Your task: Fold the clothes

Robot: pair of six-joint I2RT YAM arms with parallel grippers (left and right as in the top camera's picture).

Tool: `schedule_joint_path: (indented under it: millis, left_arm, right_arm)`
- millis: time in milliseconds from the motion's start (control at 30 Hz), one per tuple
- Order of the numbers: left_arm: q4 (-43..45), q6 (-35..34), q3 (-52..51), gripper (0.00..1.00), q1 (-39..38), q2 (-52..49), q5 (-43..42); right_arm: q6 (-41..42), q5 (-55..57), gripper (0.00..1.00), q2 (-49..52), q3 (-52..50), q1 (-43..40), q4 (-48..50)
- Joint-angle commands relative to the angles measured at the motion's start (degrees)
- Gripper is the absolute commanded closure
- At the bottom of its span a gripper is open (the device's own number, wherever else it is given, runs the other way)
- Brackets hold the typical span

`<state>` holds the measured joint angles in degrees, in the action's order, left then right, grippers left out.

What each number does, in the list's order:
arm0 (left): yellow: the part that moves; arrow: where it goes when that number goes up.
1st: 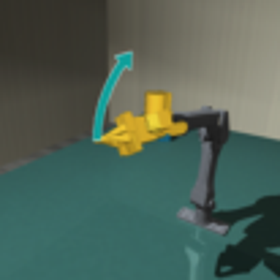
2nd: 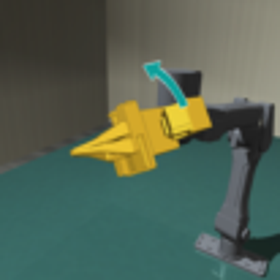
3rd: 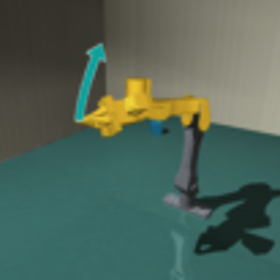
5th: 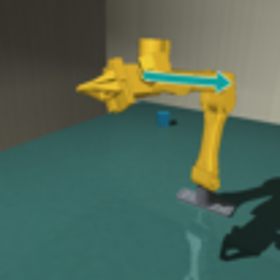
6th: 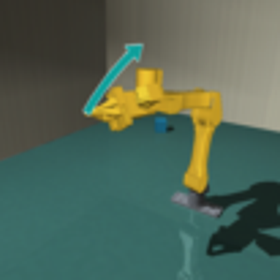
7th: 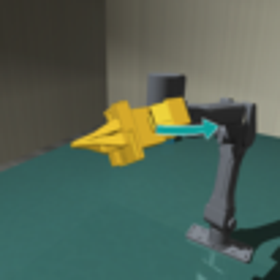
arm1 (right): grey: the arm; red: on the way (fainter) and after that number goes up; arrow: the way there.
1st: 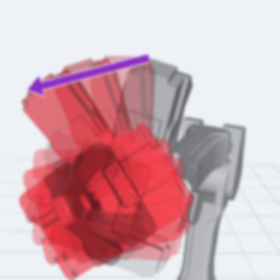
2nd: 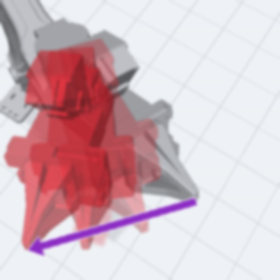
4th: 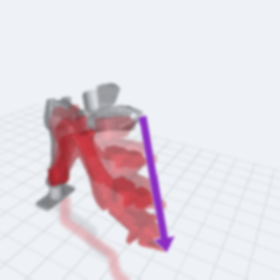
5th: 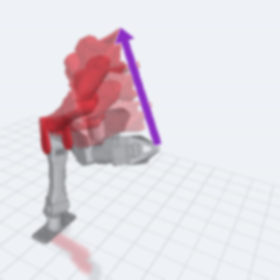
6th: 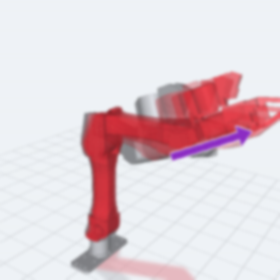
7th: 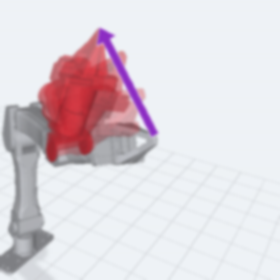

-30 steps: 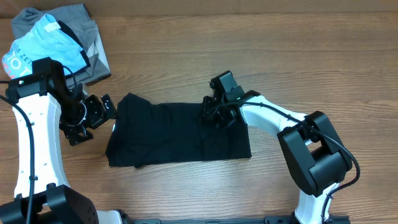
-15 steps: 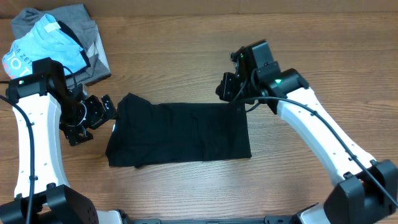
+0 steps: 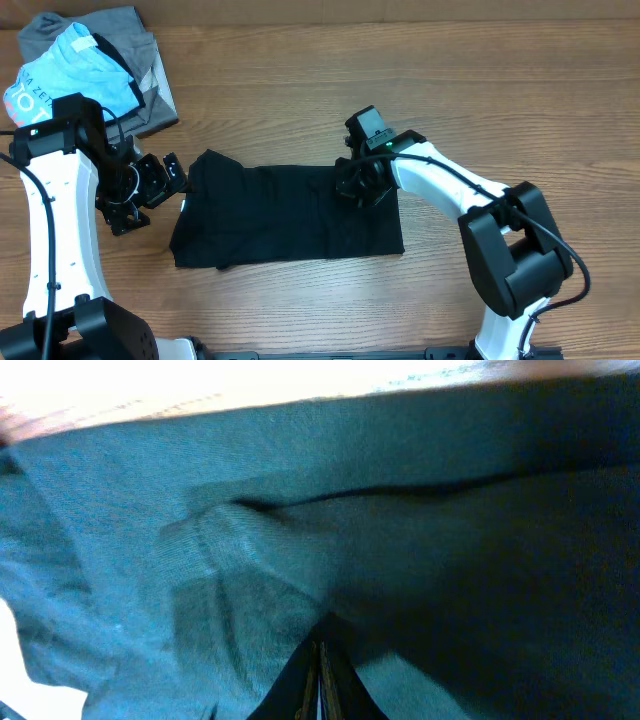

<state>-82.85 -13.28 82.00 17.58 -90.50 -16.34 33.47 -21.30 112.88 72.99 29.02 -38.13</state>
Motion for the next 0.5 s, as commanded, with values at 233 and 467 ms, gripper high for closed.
schedule_joint_path:
  millis: [233, 467]
  left_arm:
    - [0.3, 1.1, -0.2, 0.00, -0.4, 0.2, -0.7]
    - [0.4, 1.1, -0.2, 0.00, -0.4, 0.2, -0.7]
  right_arm:
    - [2.8, -0.2, 0.94, 2.0, 0.3, 5.4, 4.7]
    - [-2.3, 0.4, 0.96, -2.3, 5.6, 3.4, -5.7]
